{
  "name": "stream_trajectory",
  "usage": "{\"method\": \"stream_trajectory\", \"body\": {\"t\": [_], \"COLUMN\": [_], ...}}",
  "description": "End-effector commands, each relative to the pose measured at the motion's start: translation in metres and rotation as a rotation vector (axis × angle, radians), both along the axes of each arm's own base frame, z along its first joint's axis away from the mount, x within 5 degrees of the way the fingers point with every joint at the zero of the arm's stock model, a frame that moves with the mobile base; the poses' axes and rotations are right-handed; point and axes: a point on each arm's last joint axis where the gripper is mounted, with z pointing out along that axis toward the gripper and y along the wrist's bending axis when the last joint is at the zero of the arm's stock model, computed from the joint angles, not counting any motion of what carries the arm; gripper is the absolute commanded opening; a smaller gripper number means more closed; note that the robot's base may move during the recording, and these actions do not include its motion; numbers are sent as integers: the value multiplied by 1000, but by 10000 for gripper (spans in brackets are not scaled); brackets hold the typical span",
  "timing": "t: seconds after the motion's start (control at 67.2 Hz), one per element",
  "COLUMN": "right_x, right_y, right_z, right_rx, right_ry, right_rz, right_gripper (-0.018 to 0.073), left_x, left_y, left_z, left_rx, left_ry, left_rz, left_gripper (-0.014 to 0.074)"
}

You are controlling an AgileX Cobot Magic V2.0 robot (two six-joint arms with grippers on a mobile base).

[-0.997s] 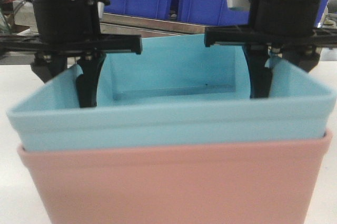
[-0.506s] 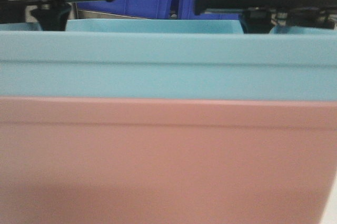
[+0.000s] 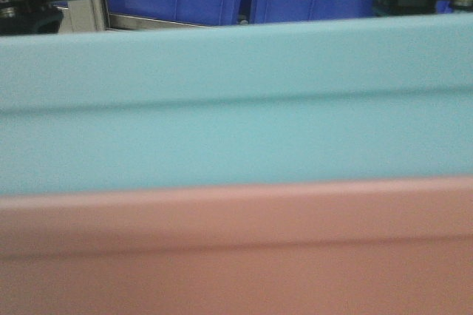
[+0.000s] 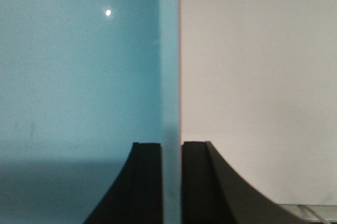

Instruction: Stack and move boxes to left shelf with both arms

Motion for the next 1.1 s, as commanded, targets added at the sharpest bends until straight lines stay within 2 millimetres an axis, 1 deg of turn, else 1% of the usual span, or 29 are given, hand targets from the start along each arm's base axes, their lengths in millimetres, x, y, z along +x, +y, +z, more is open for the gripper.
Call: {"method": "stream_trajectory", "body": {"t": [0.0, 0.089, 0.223, 0.729, 1.087], "right_x": [-6, -14, -18, -17, -12], "right_y": [-9, -7, -4, -3, -3], "right_z": [17, 15, 13, 14, 15], "right_rx": [0, 3, 3, 14, 6], "right_ry": [-75, -69, -62, -85, -137], "right_rz": [-8, -1, 0, 3, 12], "right_gripper": [57, 57, 57, 57, 57], "left_x": [-16, -19, -20, -20, -20], "left_y": [10, 8, 7, 7, 7], "left_z": [15, 15, 15, 15, 15], "left_rx": [51, 51, 51, 51, 50], "left_ry": [35, 36, 36, 36, 36], "left_rz": [-7, -9, -16, -16, -27], "left_gripper": [-3, -3, -3, -3, -3]}}
